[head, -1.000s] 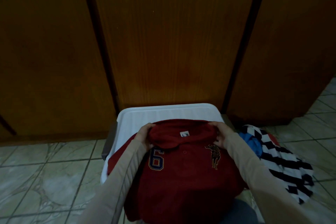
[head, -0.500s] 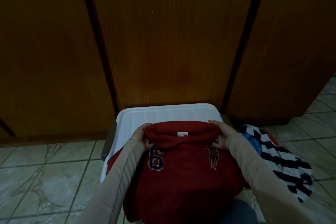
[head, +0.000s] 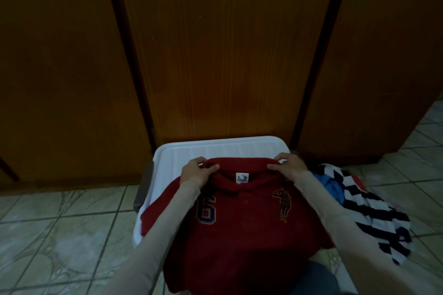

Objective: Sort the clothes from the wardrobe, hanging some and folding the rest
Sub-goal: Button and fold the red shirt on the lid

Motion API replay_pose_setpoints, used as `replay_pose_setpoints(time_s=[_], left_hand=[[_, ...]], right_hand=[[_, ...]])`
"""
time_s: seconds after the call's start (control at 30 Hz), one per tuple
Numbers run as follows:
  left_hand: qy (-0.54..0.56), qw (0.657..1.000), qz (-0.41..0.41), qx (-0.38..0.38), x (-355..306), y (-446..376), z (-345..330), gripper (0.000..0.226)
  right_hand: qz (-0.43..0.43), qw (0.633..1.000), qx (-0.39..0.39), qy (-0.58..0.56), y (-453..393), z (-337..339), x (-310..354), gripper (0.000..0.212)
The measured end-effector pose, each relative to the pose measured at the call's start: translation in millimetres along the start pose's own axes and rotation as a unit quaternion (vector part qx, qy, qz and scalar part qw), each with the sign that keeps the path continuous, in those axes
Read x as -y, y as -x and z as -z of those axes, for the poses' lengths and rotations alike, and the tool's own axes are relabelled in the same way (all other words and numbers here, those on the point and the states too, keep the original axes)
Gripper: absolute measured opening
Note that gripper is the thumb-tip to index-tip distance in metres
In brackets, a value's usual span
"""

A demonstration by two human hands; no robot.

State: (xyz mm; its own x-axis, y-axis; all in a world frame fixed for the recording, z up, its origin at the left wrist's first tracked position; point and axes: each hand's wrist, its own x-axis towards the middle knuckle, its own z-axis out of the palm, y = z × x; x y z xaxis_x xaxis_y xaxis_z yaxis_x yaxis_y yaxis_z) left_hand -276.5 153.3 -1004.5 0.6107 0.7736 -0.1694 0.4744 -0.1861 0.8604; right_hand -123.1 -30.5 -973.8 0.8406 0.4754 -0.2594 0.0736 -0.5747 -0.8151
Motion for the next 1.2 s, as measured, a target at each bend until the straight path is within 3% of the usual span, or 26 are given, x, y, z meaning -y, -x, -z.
replay_pose_setpoints(time_s=[0.2,0.43,0.53,0.63,0.77,0.9,0.97,1.03,1.2], left_hand=[[-0.17,0.975,-0.078,-0.117,-5,11,2,0.024],[-0.216,0.965,-0.092,-0.118,-4,13,6,0.015],[-0.2,0.971,-0.078,-0.103,0,13,4,0.014],[-0.131,0.986,-0.078,-0.064,5,12,2,0.017],[-0.063,0.993,-0.083,-0.048,5,11,3,0.019],[-0.03,0.994,-0.101,-0.028,-3,11,5,0.021],[-0.025,0.993,-0.109,-0.02,-6,11,7,0.022],[-0.029,0.993,-0.114,-0.016,-9,11,9,0.024],[-0.034,0.993,-0.115,-0.014,-14,10,11,0.031]], right_hand=[[0.077,0.985,-0.081,0.131,-3,-5,-4,0.013],[0.069,0.985,-0.097,0.122,-5,-2,-4,0.011],[0.059,0.986,-0.103,0.12,-6,-4,-9,0.006],[0.055,0.977,-0.098,0.18,1,-6,-8,0.017],[0.189,0.939,-0.141,0.249,18,-21,1,0.023],[0.258,0.947,0.024,0.193,30,-55,16,0.011],[0.243,0.944,0.08,0.208,31,-72,20,0.024],[0.22,0.944,0.104,0.223,29,-85,22,0.035],[0.215,0.943,0.104,0.231,25,-92,20,0.035]])
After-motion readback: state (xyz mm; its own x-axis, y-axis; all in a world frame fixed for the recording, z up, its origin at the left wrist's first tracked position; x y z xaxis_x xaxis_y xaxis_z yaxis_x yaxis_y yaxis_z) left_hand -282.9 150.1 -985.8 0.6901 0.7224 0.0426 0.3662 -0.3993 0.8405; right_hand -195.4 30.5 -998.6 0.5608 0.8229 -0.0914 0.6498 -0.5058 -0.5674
